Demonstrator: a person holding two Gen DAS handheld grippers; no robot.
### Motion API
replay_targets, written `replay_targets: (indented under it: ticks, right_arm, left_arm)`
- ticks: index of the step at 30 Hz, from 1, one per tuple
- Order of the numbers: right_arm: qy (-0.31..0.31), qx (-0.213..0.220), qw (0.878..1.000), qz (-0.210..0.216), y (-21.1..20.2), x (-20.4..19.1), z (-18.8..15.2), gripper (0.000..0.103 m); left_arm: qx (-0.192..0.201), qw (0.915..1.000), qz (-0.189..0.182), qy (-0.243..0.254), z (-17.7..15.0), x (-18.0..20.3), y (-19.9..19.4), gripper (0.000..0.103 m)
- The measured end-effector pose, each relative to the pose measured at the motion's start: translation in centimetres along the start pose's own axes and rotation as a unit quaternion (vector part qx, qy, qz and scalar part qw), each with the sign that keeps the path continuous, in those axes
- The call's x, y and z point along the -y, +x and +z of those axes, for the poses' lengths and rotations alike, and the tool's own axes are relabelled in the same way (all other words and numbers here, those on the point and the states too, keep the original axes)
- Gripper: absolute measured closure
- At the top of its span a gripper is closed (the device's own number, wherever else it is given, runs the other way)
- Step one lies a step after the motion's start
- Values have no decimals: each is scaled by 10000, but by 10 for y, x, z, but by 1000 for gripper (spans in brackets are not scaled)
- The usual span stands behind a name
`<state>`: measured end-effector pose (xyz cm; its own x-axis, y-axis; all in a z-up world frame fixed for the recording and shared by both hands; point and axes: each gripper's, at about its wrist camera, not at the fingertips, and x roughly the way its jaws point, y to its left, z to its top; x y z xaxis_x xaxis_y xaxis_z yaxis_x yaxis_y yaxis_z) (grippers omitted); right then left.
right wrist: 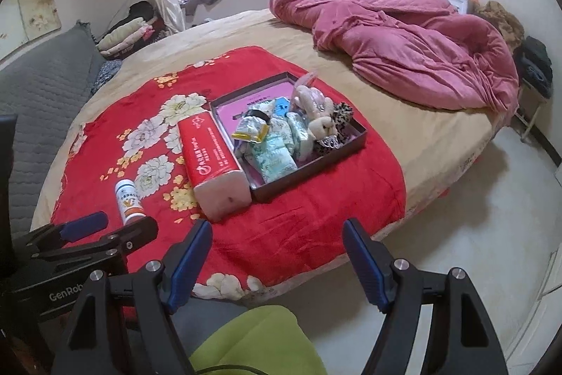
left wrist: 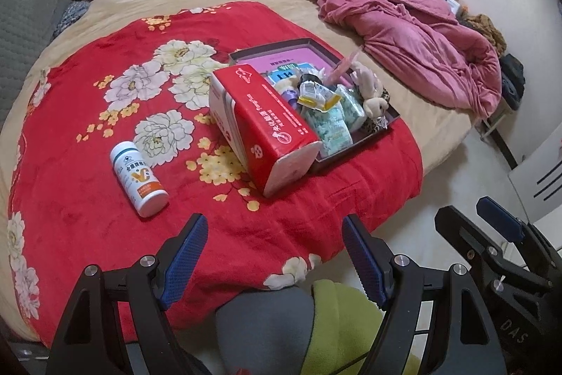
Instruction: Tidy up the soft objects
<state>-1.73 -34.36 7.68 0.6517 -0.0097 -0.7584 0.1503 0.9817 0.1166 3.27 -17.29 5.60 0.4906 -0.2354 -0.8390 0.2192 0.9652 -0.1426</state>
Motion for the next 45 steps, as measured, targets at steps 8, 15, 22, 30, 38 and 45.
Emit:
replay_targets:
  ticks: [8, 15, 22, 30, 38, 45]
  right_arm:
    - [110, -80, 9999, -11, 5, 8, -2, 27]
    - [84, -54, 9999, -52, 5, 6, -2, 27]
    - [73, -85, 9999, -32, 7, 4, -3, 27]
    - [26, -111, 9999, -26, 8, 1, -4, 27]
    - [-25, -105, 9999, -26, 8, -2, -4, 27]
    - [-52, -105, 9999, -23, 9, -5, -4, 27]
  left_arm:
    - [-68, 9999, 85, 17, 0, 0, 6, 23]
    - [-158, 9998, 126, 15, -2, -1, 12, 23]
    - [-203, 9996, 171, 25, -3, 0, 15, 23]
    - [-188, 9996, 222, -11, -2, -4, 13, 23]
    - [-173, 9995, 245, 2, -2, -4, 11, 23]
    - [-173, 9996, 233, 21, -1, -4, 11, 23]
